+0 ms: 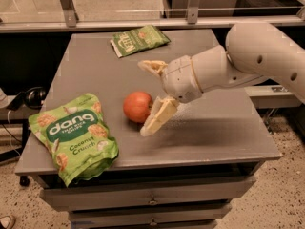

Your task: Move apple near green rice chip bag

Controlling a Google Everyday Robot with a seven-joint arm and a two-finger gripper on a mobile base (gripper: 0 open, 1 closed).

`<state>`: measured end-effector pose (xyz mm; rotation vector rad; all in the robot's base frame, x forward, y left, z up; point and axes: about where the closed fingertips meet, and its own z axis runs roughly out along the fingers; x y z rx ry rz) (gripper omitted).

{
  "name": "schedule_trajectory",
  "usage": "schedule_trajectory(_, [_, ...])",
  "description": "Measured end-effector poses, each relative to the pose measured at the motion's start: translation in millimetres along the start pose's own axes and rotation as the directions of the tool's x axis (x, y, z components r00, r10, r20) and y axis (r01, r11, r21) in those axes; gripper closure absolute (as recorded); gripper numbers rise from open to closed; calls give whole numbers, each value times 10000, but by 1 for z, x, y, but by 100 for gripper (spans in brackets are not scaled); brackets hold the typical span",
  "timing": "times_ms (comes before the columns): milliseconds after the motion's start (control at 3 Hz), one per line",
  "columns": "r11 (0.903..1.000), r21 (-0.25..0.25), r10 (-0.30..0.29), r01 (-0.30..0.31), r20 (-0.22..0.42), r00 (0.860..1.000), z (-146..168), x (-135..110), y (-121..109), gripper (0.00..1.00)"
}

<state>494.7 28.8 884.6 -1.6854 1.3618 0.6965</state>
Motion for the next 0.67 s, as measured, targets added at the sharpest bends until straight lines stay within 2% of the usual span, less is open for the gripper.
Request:
schedule_trajectory(333, [9918,969,804,-832,321,9962,-40,14,-28,0])
schedule_trajectory(667, [9574,2171,1717,-1905,1027,9798,-87,33,-65,0])
